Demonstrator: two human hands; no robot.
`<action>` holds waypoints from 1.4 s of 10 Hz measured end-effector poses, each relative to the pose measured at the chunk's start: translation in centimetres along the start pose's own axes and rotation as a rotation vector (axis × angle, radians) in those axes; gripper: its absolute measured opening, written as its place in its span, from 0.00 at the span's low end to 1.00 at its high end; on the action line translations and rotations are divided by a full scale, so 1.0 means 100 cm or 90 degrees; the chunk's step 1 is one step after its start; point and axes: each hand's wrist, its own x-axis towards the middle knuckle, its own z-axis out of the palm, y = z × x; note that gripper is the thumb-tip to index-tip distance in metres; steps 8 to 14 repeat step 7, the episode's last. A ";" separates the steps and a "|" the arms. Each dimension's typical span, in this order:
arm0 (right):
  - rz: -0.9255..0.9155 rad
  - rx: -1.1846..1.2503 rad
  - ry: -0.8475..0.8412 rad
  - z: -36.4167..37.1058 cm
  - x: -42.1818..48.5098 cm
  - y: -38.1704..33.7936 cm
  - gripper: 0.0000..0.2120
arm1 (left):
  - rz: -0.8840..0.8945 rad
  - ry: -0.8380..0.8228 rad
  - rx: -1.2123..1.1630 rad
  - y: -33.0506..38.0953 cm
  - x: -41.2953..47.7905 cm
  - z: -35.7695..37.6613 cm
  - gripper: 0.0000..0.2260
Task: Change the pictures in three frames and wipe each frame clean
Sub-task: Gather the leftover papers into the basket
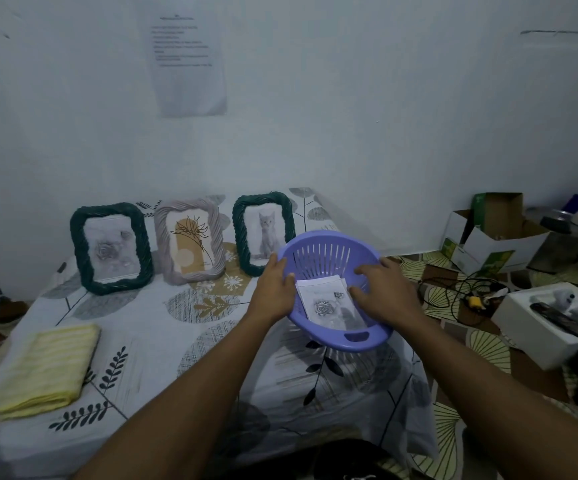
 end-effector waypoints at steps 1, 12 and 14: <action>-0.012 0.005 0.019 0.003 0.002 0.001 0.23 | 0.005 0.011 0.010 -0.002 0.003 0.001 0.22; -0.233 0.133 0.025 0.008 -0.016 -0.113 0.20 | 0.020 0.035 0.254 -0.094 -0.076 -0.111 0.28; -0.233 0.133 0.025 0.008 -0.016 -0.113 0.20 | 0.020 0.035 0.254 -0.094 -0.076 -0.111 0.28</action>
